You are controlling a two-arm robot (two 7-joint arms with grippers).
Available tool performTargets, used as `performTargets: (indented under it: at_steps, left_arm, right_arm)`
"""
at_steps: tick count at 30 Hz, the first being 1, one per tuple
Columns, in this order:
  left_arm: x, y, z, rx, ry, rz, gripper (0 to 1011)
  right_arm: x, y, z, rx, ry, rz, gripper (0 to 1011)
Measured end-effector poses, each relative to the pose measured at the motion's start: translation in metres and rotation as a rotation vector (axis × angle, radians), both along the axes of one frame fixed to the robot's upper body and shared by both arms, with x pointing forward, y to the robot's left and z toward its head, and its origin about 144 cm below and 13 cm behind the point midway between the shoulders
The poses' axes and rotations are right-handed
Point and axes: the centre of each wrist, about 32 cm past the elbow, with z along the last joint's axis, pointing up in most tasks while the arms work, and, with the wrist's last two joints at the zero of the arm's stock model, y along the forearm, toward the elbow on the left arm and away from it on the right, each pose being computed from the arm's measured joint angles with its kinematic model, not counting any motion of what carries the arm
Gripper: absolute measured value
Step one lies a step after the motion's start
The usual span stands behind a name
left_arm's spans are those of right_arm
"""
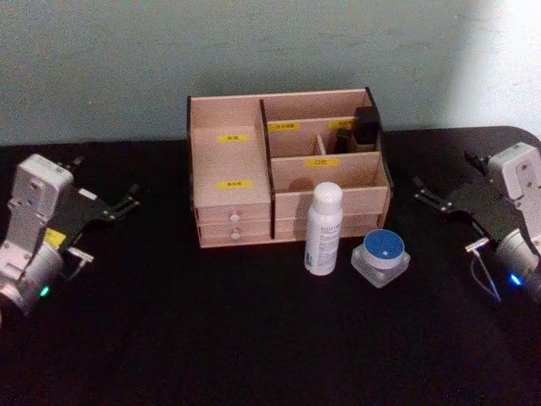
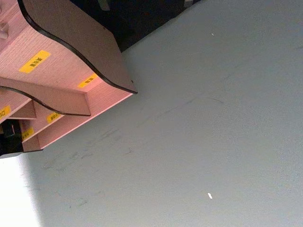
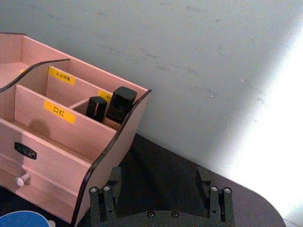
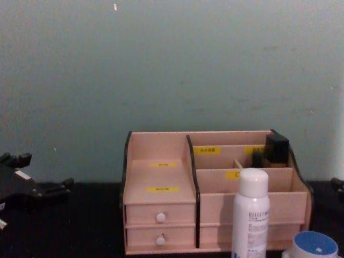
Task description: Pick up the facial cleanser and watermelon frost from the table and place them into the tiered storage box.
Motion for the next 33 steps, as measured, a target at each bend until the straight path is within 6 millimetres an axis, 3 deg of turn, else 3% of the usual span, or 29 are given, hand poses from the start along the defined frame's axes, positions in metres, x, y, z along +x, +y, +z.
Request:
performTargets:
  at_steps: [8,20,26,33]
  left_arm:
    - [0.0,0.0,0.0,0.0,0.0,0.0,1001]
    - [0.0,0.0,0.0,0.0,0.0,0.0,1001]
    - [0.0,0.0,0.0,0.0,0.0,0.0,1001]
    - [0.0,0.0,0.0,0.0,0.0,0.0,1001]
  right_arm:
    - [-0.008,-0.003,0.005,0.03,-0.008,0.007,1003]
    - [-0.044,-0.01,0.023,0.094,-0.004,0.042,1003]
    - [-0.059,-0.006,0.03,0.123,0.004,0.131,1003]
    - [-0.062,0.003,0.031,0.133,0.019,0.233,1002]
